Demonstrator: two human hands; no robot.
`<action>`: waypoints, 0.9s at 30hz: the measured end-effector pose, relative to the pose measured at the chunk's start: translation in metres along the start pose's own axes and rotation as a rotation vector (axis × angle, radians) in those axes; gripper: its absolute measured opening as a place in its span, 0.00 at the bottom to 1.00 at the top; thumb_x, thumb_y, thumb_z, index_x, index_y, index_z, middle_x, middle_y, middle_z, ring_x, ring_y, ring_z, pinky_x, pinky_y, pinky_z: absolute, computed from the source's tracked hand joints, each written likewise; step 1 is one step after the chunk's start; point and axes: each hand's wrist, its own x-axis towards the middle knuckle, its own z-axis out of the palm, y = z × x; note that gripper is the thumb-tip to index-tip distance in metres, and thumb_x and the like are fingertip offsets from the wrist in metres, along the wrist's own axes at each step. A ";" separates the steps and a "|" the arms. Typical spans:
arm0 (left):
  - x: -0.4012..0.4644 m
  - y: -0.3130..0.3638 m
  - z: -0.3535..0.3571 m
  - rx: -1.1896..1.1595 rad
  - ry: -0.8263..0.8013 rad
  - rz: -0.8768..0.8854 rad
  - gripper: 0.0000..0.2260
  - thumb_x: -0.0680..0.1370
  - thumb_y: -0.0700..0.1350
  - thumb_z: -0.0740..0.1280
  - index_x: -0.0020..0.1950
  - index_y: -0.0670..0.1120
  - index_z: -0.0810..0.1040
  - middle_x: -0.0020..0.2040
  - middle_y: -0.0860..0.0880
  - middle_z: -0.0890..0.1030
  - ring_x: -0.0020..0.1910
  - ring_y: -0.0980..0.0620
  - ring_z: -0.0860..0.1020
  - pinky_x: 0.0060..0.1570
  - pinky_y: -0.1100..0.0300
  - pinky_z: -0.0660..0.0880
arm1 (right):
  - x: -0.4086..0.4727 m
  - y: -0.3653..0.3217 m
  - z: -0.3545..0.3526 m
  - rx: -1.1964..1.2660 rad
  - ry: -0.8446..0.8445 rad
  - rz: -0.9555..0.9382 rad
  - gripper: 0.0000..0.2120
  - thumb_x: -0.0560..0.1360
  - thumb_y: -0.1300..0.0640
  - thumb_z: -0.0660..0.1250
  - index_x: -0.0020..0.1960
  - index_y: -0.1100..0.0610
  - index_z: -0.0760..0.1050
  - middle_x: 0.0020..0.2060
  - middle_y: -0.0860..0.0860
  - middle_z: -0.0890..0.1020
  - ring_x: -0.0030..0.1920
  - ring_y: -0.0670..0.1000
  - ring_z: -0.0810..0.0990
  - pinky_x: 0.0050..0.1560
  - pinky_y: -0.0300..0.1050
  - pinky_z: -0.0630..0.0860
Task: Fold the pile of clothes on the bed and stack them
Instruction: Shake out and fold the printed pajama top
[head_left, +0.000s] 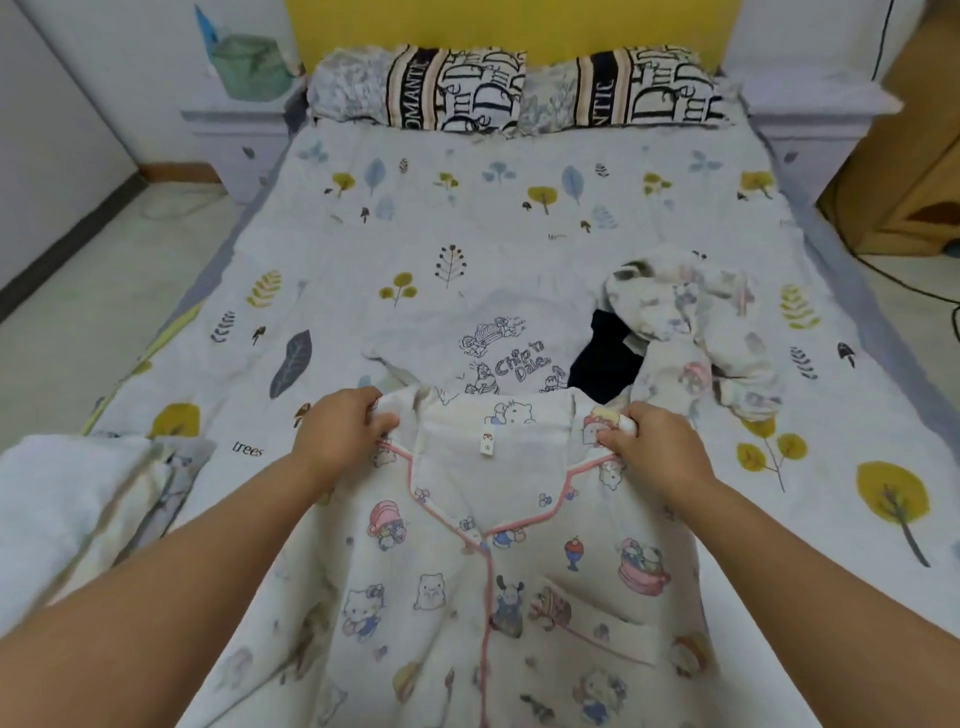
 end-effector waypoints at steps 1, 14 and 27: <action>0.010 -0.002 0.012 0.005 -0.002 -0.004 0.17 0.76 0.45 0.66 0.31 0.48 0.62 0.30 0.51 0.67 0.37 0.46 0.69 0.34 0.56 0.58 | 0.011 0.006 0.010 0.011 -0.004 -0.002 0.13 0.74 0.52 0.67 0.35 0.53 0.67 0.32 0.50 0.73 0.39 0.54 0.74 0.33 0.45 0.63; 0.043 0.004 0.144 0.227 0.181 0.066 0.21 0.74 0.44 0.61 0.65 0.37 0.72 0.60 0.33 0.74 0.56 0.34 0.73 0.52 0.44 0.69 | 0.054 0.080 0.108 -0.156 0.158 -0.018 0.17 0.76 0.61 0.60 0.64 0.61 0.71 0.59 0.61 0.73 0.60 0.62 0.68 0.56 0.54 0.66; -0.053 0.089 0.254 0.355 -0.500 0.393 0.27 0.81 0.57 0.49 0.76 0.55 0.40 0.77 0.45 0.39 0.75 0.40 0.37 0.72 0.45 0.40 | -0.088 0.162 0.105 0.049 -0.187 0.488 0.15 0.79 0.54 0.59 0.62 0.59 0.69 0.55 0.57 0.77 0.54 0.56 0.75 0.51 0.45 0.69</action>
